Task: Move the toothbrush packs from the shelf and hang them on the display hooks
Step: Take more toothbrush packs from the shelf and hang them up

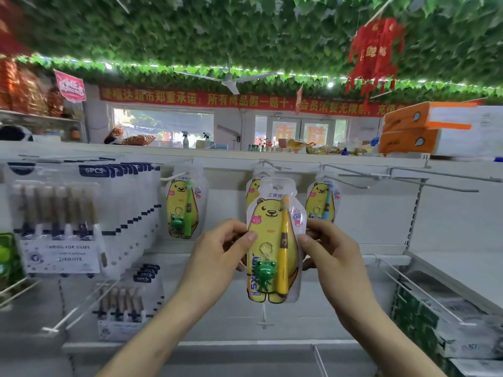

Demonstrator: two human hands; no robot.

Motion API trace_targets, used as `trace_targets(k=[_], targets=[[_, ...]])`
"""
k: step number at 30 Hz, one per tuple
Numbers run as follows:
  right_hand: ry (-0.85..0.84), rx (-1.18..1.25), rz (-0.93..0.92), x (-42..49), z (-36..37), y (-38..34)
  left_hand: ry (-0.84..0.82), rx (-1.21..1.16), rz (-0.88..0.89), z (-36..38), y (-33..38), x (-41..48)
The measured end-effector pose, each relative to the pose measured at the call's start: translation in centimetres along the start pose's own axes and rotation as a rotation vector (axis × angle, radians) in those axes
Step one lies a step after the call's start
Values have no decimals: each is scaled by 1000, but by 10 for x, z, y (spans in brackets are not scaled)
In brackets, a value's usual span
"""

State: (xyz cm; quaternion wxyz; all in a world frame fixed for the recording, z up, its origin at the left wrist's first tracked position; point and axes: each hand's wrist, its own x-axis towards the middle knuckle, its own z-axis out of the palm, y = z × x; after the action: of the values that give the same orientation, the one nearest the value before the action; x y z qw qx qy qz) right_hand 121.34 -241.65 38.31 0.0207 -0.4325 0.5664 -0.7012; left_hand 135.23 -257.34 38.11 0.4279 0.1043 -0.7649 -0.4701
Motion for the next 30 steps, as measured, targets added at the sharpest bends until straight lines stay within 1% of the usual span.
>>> trace_targets(k=[7,14,30], targets=[[-6,6,2,11,-2,-1,29,-10,-8,6,2,7],[-5,-20,51,23,0,1,58,-41,-36,11,2,17],[71,63,22,25,6,-1,54,-122,-44,12,-1,21]])
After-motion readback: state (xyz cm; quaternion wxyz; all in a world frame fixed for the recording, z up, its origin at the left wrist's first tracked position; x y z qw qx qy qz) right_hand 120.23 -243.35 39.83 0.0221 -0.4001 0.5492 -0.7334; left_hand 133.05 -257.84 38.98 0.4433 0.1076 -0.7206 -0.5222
